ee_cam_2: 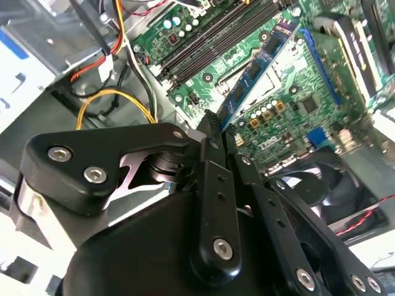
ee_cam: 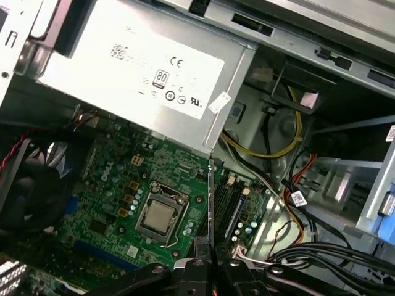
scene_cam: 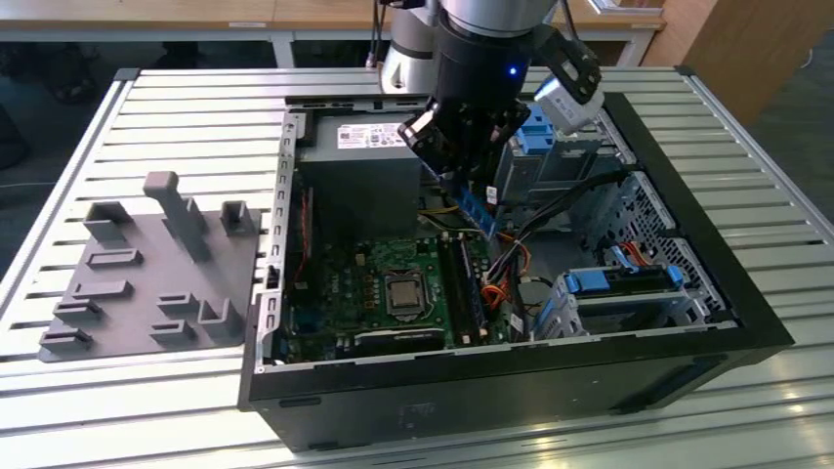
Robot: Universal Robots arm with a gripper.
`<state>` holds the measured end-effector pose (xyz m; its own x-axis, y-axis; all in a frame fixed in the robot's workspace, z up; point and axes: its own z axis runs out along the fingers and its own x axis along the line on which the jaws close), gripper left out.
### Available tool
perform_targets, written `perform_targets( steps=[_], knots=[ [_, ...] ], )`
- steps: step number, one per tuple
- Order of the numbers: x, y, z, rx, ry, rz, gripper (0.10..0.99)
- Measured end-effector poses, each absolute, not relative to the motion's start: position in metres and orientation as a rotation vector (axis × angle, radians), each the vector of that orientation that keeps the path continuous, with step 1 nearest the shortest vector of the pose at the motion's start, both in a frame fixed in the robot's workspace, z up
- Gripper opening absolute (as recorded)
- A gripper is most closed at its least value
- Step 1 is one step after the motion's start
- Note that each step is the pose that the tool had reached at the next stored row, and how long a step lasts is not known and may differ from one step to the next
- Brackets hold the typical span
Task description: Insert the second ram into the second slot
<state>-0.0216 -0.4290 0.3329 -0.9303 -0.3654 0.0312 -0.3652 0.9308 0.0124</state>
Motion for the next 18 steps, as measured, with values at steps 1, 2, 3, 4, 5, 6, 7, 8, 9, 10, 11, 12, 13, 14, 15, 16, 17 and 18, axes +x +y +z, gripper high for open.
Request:
perform_targets(
  steps=[1,2,3,4,5,6,7,8,9,10,11,12,13,14,15,16,17,18],
  knots=[
    [-0.022,-0.429,0.332,0.551,-3.059,-0.010,0.141],
    [-0.022,-0.429,0.331,0.525,-3.064,-0.010,0.141],
    [-0.022,-0.429,0.331,0.499,-3.068,-0.010,0.141],
    [-0.022,-0.429,0.330,0.472,-3.073,-0.011,0.141],
    [-0.022,-0.429,0.329,0.445,-3.077,-0.011,0.141],
    [-0.022,-0.429,0.328,0.419,-3.080,-0.011,0.141],
    [-0.022,-0.429,0.327,0.389,-3.084,-0.011,0.141],
    [-0.022,-0.429,0.327,0.362,-3.088,-0.011,0.141],
    [-0.022,-0.429,0.326,0.335,-3.091,-0.012,0.141],
    [-0.022,-0.429,0.325,0.307,-3.094,-0.012,0.141],
    [-0.022,-0.429,0.324,0.279,-3.096,-0.013,0.141],
    [-0.022,-0.429,0.323,0.251,-3.099,-0.013,0.141],
    [-0.022,-0.429,0.322,0.223,-3.101,-0.014,0.141],
    [-0.022,-0.429,0.321,0.194,-3.103,-0.014,0.141],
    [-0.022,-0.429,0.319,0.166,-3.105,-0.014,0.141],
    [-0.022,-0.429,0.318,0.138,-3.106,-0.015,0.141],
    [-0.022,-0.429,0.317,0.110,-3.108,-0.015,0.141],
    [-0.022,-0.429,0.316,0.082,-3.109,-0.016,0.141]
  ],
)
